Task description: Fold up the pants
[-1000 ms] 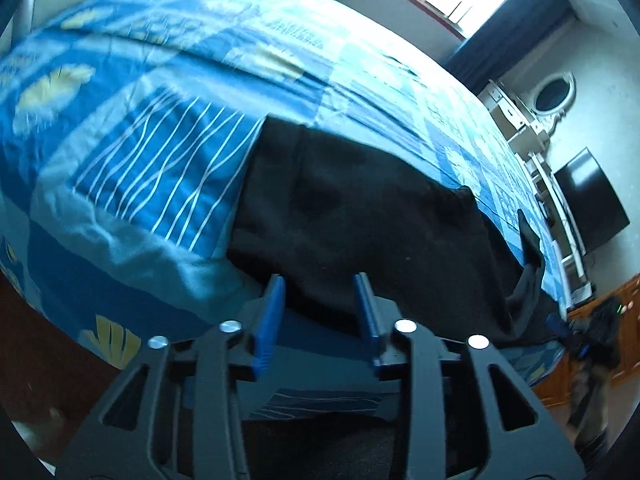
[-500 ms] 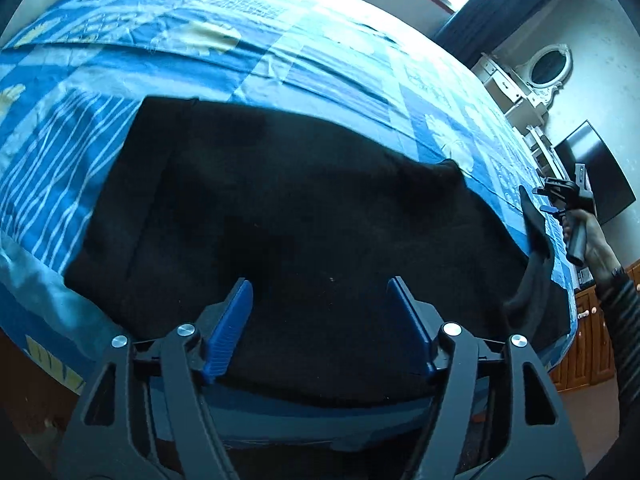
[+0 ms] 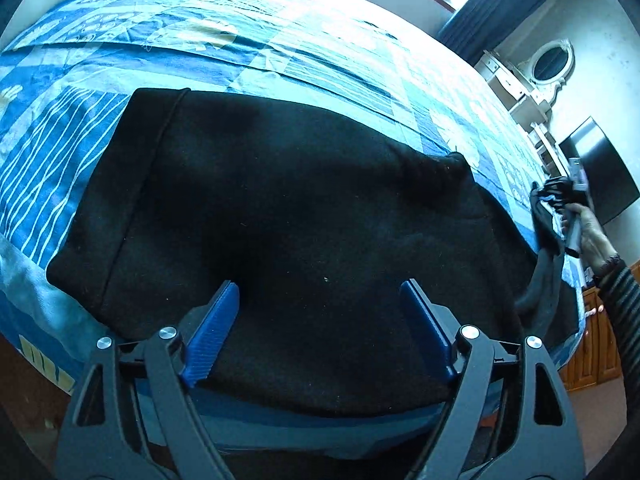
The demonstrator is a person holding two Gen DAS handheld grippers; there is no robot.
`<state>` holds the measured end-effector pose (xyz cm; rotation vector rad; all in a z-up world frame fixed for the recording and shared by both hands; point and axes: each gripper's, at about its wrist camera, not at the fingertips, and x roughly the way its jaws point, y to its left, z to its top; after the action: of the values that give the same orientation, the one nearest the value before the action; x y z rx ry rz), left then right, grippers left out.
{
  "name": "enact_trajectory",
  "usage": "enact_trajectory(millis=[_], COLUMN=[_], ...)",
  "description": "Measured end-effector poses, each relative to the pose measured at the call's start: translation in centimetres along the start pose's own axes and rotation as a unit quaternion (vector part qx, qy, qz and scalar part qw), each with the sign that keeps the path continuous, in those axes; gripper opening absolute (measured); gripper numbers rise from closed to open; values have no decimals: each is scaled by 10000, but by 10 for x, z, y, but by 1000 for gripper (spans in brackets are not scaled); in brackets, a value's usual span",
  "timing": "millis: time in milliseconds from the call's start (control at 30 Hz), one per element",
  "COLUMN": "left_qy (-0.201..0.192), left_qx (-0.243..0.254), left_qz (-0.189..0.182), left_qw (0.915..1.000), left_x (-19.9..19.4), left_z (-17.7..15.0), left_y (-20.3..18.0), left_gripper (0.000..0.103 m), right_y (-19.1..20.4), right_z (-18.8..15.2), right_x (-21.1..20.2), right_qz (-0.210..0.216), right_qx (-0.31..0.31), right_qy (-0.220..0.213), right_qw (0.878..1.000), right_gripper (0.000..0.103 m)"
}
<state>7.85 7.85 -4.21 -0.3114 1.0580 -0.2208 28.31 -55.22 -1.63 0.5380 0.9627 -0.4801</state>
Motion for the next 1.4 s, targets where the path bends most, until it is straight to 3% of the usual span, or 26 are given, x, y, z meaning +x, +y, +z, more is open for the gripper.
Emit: enact_trajectory(millis=[233,400,533,700,933,1267,1400], left_qy=[0,2,-1,-7,-37,-34,-31], left_qx=[-37,-87,-88,-71,78,63,39], left_qz=[120,218,290,408,636,772,817], left_qw=[9999,9997,9995,9991,9979,9970,9966], left_x=[-2,-4,-6,-7,-3,-2,-1], left_z=[-1,-3,-7,-11,-14,-13,-12], left_y=[1,0,-1,-5,-11,-13,-14], left_gripper=[82,82,83,85,88,89,90], right_y=[-80,-165,-229,-293,-338,-348,-340], right_z=[-20,-51,-93,-158,-219,-221,-209], right_x=[-94,-163,-190,-182,-130,-112,-122], right_qz=[1201,1669,1824,1835,1906,2318,2073], right_qx=[590,1105,1567,2109,2922,3185,2863], right_qy=[-762,-1297,-1480,-1337,-850,-803,-1003], right_qw=[9881,9711,9593,9508,9333,9156,9301], right_gripper=[9,9,9,8,8,12,7])
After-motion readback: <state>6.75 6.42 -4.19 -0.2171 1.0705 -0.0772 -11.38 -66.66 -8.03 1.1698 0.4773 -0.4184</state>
